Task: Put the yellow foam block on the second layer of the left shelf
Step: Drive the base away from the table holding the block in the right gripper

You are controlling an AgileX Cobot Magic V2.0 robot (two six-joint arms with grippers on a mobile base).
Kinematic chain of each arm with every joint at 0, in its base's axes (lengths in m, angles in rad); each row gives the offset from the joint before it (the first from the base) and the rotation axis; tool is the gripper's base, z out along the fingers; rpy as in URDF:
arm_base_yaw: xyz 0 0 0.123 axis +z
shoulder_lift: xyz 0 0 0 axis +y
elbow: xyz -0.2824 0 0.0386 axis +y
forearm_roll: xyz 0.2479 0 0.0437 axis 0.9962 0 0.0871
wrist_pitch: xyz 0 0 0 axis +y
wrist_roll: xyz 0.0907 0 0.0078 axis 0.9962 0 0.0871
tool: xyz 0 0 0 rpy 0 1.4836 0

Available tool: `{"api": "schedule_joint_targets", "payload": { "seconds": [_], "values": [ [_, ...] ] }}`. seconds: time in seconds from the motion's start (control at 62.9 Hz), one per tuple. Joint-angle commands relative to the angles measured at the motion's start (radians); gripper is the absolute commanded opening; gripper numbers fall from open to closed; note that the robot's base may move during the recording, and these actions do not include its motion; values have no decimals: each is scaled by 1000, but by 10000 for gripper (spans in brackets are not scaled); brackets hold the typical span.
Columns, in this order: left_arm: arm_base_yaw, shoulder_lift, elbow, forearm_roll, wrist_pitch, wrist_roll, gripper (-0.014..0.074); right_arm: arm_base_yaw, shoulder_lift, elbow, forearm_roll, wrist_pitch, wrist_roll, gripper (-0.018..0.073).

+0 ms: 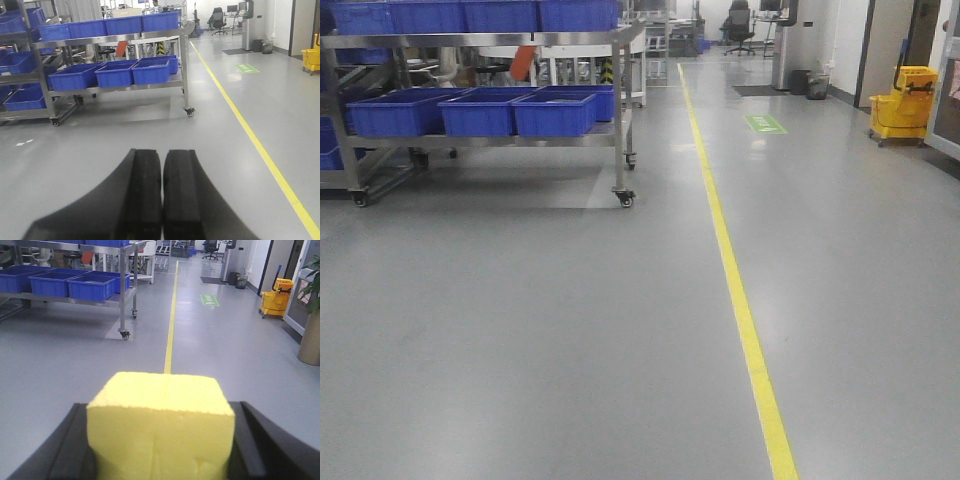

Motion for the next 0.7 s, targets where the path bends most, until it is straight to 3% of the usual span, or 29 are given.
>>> {"api": "schedule_joint_targets", "payload": {
  "seconds": [0.0,0.683],
  "values": [
    [2,-20,28,-6,-83,-4,124,-8,9,-29,-6,-94,-8,428],
    [2,-20,28,-6,-83,-4,124,-8,9,-29,-6,-94,-8,428]
  ]
}}
